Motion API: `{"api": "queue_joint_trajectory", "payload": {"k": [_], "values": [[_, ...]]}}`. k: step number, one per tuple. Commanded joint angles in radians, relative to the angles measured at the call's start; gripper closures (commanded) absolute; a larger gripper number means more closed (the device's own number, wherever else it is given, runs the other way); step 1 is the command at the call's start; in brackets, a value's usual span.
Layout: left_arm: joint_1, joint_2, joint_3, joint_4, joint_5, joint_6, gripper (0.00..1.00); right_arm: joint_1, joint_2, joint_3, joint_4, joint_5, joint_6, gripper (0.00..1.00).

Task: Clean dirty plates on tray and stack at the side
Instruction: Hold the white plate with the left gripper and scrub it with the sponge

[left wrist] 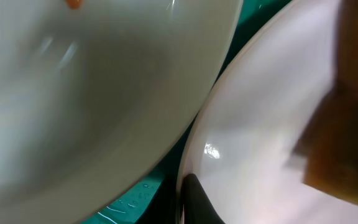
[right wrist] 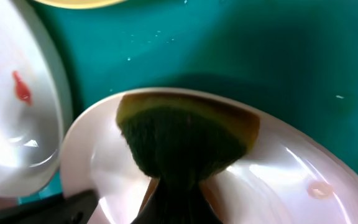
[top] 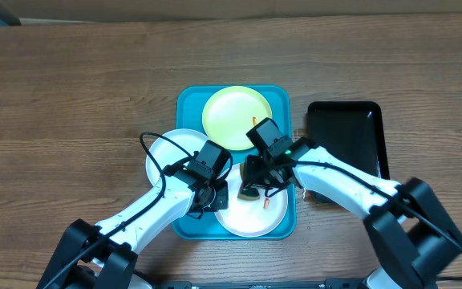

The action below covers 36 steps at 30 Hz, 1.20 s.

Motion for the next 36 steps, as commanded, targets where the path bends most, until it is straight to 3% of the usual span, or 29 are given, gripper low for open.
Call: {"api": "queue_joint_trajectory", "payload": {"k": [1, 9, 18, 23, 31, 36], "values": [[0.008, 0.012, -0.016, -0.018, -0.045, -0.004, 0.96, 0.005, 0.047, -0.004, 0.021, 0.015, 0.029, 0.96], [0.008, 0.012, -0.016, -0.035, -0.070, -0.064, 0.96, -0.050, 0.079, -0.001, -0.067, 0.085, 0.162, 0.96], [0.056, 0.012, -0.016, -0.049, -0.077, -0.146, 0.96, -0.024, 0.079, 0.002, -0.234, 0.062, 0.152, 0.96], [0.104, 0.012, -0.016, -0.049, -0.064, -0.163, 0.96, -0.008, 0.079, 0.002, -0.238, 0.093, 0.212, 0.96], [0.113, 0.012, -0.016, -0.044, -0.051, -0.151, 0.96, 0.067, 0.079, 0.002, -0.210, -0.073, 0.177, 0.96], [0.117, 0.012, -0.016, -0.038, -0.051, -0.151, 0.96, 0.129, 0.079, 0.002, -0.146, -0.062, 0.171, 0.96]]}}
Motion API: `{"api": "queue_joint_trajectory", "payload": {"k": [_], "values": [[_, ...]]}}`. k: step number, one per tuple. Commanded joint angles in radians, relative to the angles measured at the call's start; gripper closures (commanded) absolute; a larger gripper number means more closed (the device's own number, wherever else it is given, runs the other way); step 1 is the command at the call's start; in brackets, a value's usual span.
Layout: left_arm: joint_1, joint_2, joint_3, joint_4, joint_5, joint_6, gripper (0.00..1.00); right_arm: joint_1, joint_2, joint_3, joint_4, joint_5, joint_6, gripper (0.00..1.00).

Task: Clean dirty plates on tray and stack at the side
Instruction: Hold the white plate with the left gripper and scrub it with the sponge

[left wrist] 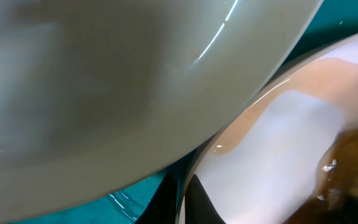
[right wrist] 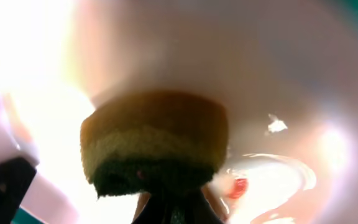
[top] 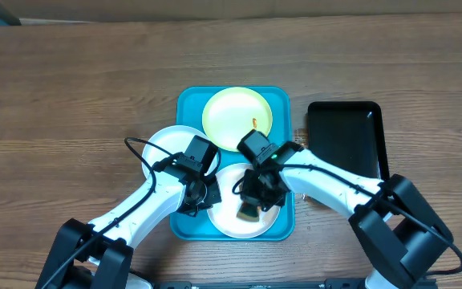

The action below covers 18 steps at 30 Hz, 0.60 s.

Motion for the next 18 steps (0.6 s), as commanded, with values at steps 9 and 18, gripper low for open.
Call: {"api": "queue_joint_trajectory", "payload": {"k": [9, 18], "values": [[0.024, 0.012, -0.019, -0.008, -0.091, -0.040, 0.96, 0.008, 0.052, -0.035, -0.030, 0.068, 0.124, 0.96], [0.024, 0.012, -0.019, -0.011, -0.092, -0.040, 0.96, -0.158, 0.108, -0.051, -0.109, 0.129, 0.158, 0.96]]}}
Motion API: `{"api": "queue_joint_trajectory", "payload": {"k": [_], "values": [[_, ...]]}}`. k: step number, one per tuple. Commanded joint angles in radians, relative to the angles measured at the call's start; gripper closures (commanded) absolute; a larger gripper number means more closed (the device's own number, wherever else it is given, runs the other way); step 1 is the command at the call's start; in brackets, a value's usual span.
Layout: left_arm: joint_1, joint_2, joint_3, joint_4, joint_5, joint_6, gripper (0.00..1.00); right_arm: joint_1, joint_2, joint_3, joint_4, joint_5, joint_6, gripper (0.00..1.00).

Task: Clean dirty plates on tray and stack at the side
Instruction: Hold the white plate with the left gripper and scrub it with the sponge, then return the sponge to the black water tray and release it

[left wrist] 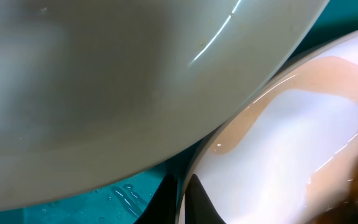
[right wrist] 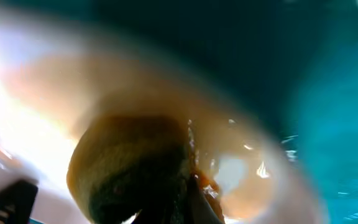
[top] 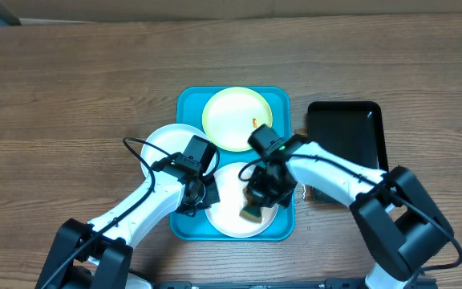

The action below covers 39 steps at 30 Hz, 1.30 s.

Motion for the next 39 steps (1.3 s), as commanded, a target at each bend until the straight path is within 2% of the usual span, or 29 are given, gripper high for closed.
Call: {"api": "queue_joint_trajectory", "payload": {"k": [1, 6, 12, 18, 26, 33, 39], "values": [[0.016, 0.012, -0.019, -0.003, -0.081, -0.040, 0.96, -0.063, 0.077, -0.050, -0.047, 0.227, 0.034, 0.96], [0.016, 0.012, -0.019, -0.005, -0.081, -0.040, 0.96, -0.087, 0.077, -0.021, -0.105, 0.304, 0.021, 0.96], [0.016, 0.012, -0.019, -0.005, -0.081, -0.043, 0.96, -0.061, 0.066, 0.073, -0.201, 0.488, -0.140, 0.96], [0.016, 0.012, -0.019, -0.005, -0.081, -0.051, 0.96, -0.014, 0.013, 0.089, -0.200, 0.509, -0.257, 0.96], [0.016, 0.012, -0.019, -0.005, -0.081, -0.051, 0.96, -0.020, -0.162, 0.096, -0.178, 0.513, -0.366, 0.96], [0.016, 0.012, -0.019, -0.004, -0.079, -0.050, 0.96, -0.124, -0.317, 0.096, -0.185, 0.505, -0.389, 0.96], [0.015, 0.012, -0.012, -0.002, -0.069, -0.016, 0.96, -0.297, -0.342, 0.087, -0.167, 0.505, -0.425, 0.96]]}}
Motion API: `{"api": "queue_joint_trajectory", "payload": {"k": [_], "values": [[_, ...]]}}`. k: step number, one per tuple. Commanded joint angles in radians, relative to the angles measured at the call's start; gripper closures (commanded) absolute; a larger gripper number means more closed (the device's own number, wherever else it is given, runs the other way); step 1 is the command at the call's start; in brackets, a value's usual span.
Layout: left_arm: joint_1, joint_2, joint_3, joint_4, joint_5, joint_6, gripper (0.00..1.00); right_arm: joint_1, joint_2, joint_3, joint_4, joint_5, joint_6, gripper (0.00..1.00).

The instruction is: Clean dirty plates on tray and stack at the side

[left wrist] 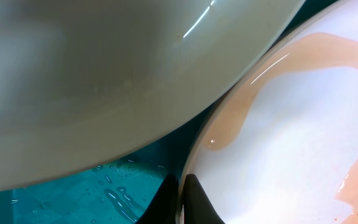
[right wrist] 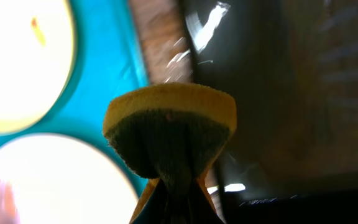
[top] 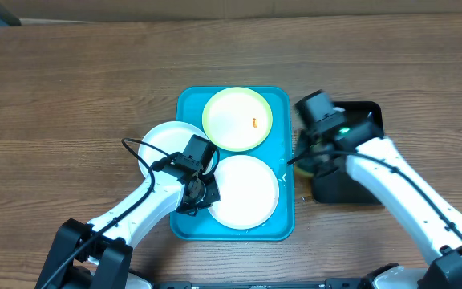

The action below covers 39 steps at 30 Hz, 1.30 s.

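A white plate (top: 245, 190) lies in the near half of the blue tray (top: 189, 100) and looks wiped in the overhead view; the left wrist view shows a thin orange film on it (left wrist: 291, 124). My left gripper (top: 197, 193) is shut on its left rim (left wrist: 180, 199). A yellow plate (top: 237, 119) with an orange smear lies at the tray's far end. A second white plate (top: 167, 144) overlaps the tray's left edge. My right gripper (top: 305, 151) is shut on a yellow-green sponge (right wrist: 169, 134) between the two trays.
A black tray (top: 351, 148) stands right of the blue tray, its glossy floor (right wrist: 291, 93) showing beside the sponge. A strip of bare wooden table (right wrist: 160, 56) separates the two trays. Wood surrounds both trays.
My right gripper has moved with the sponge from the white plate's near right part to the gap by the black tray's left edge. The left gripper still pinches the plate's rim.
The sponge first pressed on the white plate's far left part, with orange bits on the plate. Then it was at the plate's middle, then its near right. Now the sponge is off the plate, which looks white in the overhead view.
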Motion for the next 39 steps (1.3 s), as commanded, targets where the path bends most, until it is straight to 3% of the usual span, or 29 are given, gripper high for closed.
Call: {"api": "queue_joint_trajectory", "payload": {"k": [1, 7, 15, 23, 27, 32, 39], "values": [[0.012, 0.012, -0.010, -0.011, -0.075, 0.025, 0.96, -0.100, -0.010, -0.019, 0.021, 0.019, -0.038, 0.95], [0.012, 0.012, 0.004, -0.008, -0.023, 0.101, 0.96, -0.239, 0.020, -0.124, 0.120, -0.075, -0.064, 0.88], [0.012, 0.011, 0.043, -0.011, 0.049, 0.212, 0.96, -0.288, 0.033, -0.156, 0.179, -0.104, -0.113, 0.71], [0.012, 0.010, 0.099, -0.041, 0.115, 0.297, 0.96, -0.331, -0.092, 0.037, 0.033, -0.235, -0.142, 0.65], [0.012, 0.010, 0.186, -0.131, 0.109, 0.322, 0.96, -0.424, -0.190, 0.105, -0.013, -0.319, -0.143, 0.53], [0.003, 0.010, 0.329, -0.247, 0.051, 0.352, 0.96, -0.555, -0.275, 0.118, -0.076, -0.356, -0.142, 0.47], [-0.072, 0.010, 0.571, -0.302, -0.044, 0.365, 0.96, -0.703, -0.295, 0.118, -0.152, -0.364, -0.173, 0.47]]}}
